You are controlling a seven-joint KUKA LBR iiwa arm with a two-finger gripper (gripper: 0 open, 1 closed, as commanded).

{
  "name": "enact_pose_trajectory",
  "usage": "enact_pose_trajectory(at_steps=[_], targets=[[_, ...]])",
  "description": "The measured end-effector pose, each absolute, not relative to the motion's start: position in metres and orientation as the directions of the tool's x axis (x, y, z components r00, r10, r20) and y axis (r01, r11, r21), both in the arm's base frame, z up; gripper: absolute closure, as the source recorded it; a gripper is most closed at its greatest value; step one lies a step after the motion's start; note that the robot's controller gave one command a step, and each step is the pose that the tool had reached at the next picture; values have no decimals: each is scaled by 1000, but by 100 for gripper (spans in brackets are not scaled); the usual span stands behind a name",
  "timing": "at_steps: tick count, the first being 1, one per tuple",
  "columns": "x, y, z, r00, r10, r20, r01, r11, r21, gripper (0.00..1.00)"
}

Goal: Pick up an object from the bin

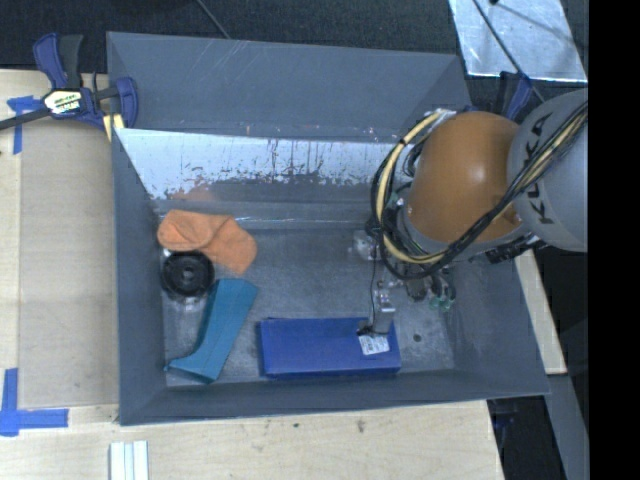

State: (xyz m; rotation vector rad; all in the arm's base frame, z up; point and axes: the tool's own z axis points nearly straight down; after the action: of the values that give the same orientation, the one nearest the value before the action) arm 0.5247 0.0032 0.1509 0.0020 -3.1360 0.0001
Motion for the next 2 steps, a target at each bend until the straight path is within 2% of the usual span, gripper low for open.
enact_pose_trajectory(at_steps=[1, 2], targets=[[527, 3, 155, -1000, -1, -3, -1, 1000, 0, 0], [544, 38, 190, -997, -80, 1, -80, 997, -2, 0]])
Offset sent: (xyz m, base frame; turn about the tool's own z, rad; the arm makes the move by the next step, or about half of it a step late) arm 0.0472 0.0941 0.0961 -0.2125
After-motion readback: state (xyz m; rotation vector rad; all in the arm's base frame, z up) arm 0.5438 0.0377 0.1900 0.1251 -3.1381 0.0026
